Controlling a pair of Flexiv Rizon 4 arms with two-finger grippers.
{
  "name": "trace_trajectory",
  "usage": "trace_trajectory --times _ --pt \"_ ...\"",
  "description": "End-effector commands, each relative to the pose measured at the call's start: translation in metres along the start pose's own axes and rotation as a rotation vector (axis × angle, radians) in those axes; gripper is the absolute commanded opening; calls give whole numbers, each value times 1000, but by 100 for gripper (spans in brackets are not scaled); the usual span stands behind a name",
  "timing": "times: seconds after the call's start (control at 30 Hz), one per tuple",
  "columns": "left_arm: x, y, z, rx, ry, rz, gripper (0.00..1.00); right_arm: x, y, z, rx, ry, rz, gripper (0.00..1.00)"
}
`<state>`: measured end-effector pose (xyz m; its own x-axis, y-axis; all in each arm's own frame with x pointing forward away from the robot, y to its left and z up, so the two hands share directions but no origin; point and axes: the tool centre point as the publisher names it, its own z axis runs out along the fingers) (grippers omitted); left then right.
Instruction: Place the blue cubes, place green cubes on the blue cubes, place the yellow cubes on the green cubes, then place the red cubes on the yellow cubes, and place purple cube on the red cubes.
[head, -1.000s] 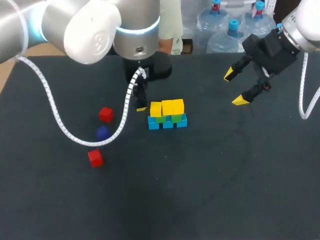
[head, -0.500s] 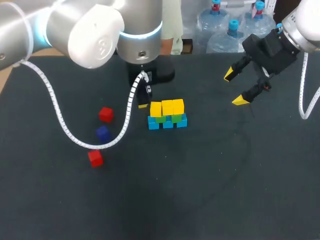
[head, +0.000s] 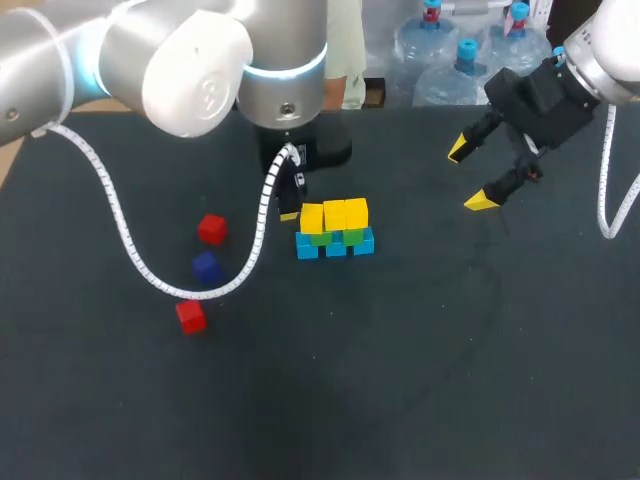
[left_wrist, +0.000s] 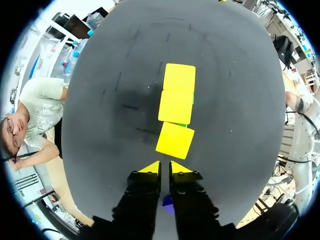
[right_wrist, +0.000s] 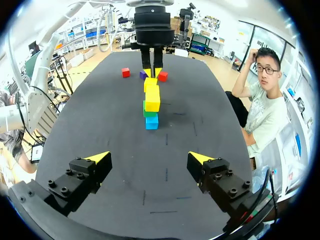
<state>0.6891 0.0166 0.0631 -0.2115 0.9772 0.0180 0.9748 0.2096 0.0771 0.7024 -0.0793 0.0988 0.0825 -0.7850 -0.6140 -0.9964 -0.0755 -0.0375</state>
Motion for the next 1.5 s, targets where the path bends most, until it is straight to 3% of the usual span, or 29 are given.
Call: trace_trajectory --times 0.03,0.93,1.07,1.1,1.13,1.17,1.5 --pt "-2 1 1 6 -2 6 11 0 0 0 0 -1 -1 100" --pt "-11 -4 0 25 -4 24 17 0 0 0 0 -1 -1 100" --pt "-10 -4 0 28 0 20 29 0 0 0 0 -1 -1 100" --pt "-10 -4 0 28 2 13 42 0 0 0 0 -1 -1 100" --pt "-9 -4 -1 25 0 1 95 0 0 0 0 -1 -1 100" --pt "-8 -3 -1 25 -3 0 100 0 0 0 0 -1 -1 100" --pt "9 5 -13 -10 2 -23 100 0 0 0 0 -1 -1 100"
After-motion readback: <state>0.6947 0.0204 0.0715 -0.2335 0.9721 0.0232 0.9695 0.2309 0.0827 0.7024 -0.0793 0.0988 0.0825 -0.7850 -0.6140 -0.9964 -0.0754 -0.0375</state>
